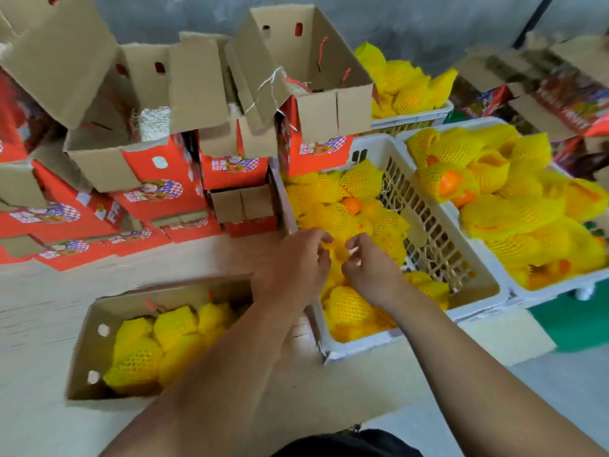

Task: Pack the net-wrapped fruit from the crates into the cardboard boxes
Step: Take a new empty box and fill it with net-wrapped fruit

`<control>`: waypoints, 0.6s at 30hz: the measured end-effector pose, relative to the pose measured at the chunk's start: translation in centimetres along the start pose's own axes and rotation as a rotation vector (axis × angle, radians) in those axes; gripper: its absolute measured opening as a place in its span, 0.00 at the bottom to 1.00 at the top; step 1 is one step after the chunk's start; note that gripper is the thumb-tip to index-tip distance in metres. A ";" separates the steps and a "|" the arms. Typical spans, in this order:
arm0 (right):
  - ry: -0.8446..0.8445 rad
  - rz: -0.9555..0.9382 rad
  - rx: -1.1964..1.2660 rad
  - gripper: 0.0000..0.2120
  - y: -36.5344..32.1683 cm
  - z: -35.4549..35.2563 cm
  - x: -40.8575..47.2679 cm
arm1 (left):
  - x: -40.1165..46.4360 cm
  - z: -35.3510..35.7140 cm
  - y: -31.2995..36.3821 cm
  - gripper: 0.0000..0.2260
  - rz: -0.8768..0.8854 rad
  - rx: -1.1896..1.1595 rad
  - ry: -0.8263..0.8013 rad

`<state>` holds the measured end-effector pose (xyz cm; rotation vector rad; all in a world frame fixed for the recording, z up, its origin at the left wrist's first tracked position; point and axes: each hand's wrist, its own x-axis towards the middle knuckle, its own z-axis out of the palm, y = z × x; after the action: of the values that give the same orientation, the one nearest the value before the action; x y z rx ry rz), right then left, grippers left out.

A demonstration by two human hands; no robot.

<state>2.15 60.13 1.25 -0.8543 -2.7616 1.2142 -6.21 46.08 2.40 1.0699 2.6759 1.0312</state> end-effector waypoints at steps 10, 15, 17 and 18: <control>-0.472 -0.171 -0.579 0.43 2.7 7.0 6.8 | 4.4 5.7 -1.0 0.07 -0.014 0.621 -0.056; -0.430 -0.226 -0.527 0.36 3.6 6.9 7.5 | 4.9 5.8 -0.7 0.11 -0.055 0.703 -0.132; -0.384 -0.146 -0.150 0.37 4.1 4.8 8.0 | 4.8 5.7 -0.5 0.12 -0.074 0.718 -0.162; -0.344 -0.032 0.097 0.35 4.3 3.5 8.2 | 4.7 5.7 -0.5 0.14 -0.084 0.723 -0.178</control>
<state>-3.52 64.06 -5.84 -0.6437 -2.9227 1.6110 -8.32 52.02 -1.47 1.0421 2.9538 -0.0847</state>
